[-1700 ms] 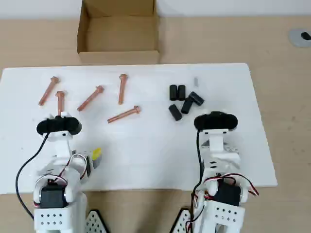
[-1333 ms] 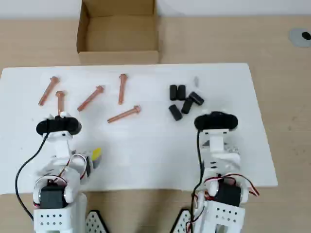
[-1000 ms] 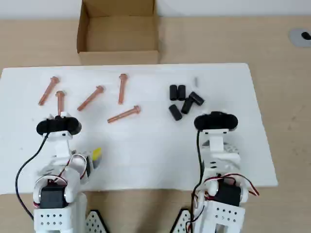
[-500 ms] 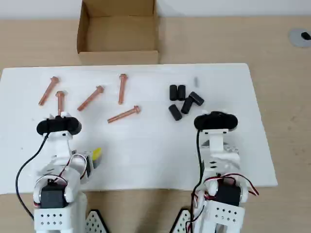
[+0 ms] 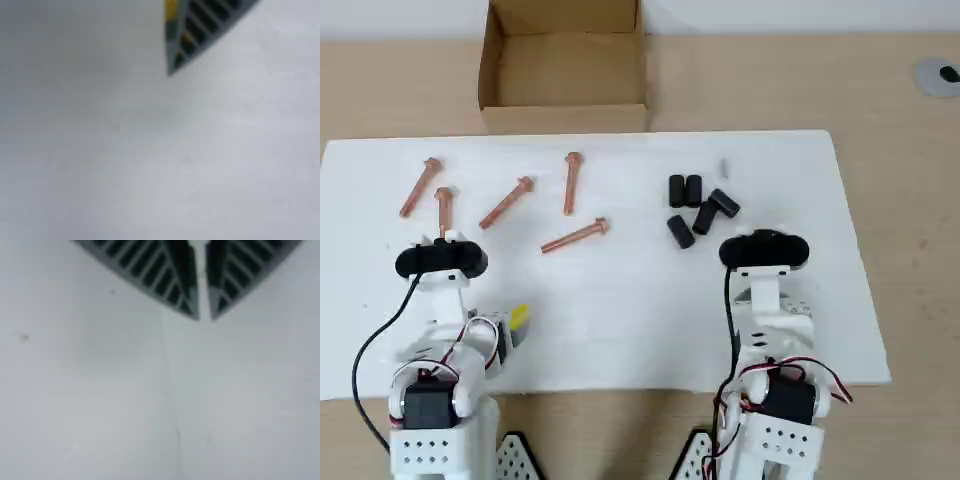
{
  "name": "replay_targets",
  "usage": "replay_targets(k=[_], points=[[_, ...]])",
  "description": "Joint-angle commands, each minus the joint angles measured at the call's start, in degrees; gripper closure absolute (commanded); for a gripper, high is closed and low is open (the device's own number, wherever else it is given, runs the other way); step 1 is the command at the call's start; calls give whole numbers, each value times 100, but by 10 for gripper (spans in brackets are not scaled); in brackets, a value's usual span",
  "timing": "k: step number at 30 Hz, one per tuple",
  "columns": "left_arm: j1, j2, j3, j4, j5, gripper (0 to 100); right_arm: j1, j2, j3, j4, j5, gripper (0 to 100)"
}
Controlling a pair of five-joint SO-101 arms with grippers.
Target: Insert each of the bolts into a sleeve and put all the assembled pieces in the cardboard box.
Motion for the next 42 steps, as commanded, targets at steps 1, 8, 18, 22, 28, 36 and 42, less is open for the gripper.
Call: replay_targets(k=[1,8,18,22,28,36,42], points=[[0,-48,-26,-9,-9,738,57,-620,4,9,53,988],[0,-48,-26,-9,-9,739,57,-620,4,9,53,988],[18,-48,-26,-18,-9,736,57,-620,4,9,53,988],[9,-48,-26,-18,9,738,48,-620,4,9,53,988],[18,-48,-26,-26,0,739,13,-620,4,9,53,988],[-53,-48,-44,-255,-53,739,-163,-620,-57,0,53,988],[-53,-22,-615,-615,-589,740,110,-558,-1068,167,18,988]])
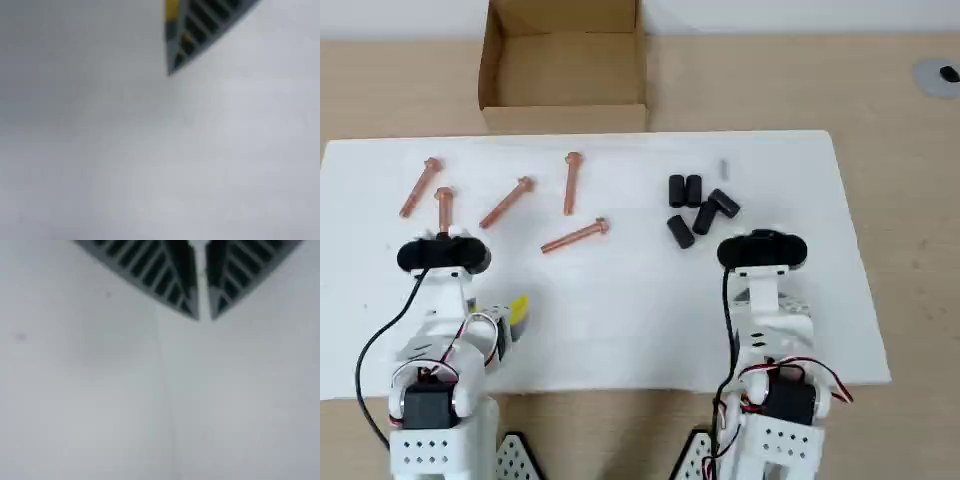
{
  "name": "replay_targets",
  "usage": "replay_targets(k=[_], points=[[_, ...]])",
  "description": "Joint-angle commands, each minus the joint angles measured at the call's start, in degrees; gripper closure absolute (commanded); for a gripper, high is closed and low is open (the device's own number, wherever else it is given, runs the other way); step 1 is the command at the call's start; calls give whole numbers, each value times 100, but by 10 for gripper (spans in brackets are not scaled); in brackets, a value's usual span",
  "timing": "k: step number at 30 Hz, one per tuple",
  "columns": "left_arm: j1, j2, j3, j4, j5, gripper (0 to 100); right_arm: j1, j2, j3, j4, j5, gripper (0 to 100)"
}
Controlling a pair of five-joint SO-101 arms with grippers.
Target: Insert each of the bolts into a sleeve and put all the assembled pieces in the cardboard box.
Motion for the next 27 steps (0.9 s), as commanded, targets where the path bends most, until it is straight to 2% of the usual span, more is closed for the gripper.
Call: replay_targets(k=[1,7,12,15,19,24,27], points=[[-53,-13,-782,-132,-114,743,251,-558,-919,53,18,988],[-396,22,-2312,-114,-158,916,567,-532,-2009,378,18,988],[-440,971,-3288,-88,-387,943,576,277,-3029,695,-387,988],[-440,2220,-4352,35,-352,943,576,1420,-3987,695,-888,988],[-440,4295,-6514,1037,229,944,541,3407,-5930,932,-1415,988],[-431,6853,-9020,2382,624,943,268,5930,-8716,1916,-1670,988],[-440,8488,-10084,2980,668,942,-66,7284,-10158,2857,-1635,987]])
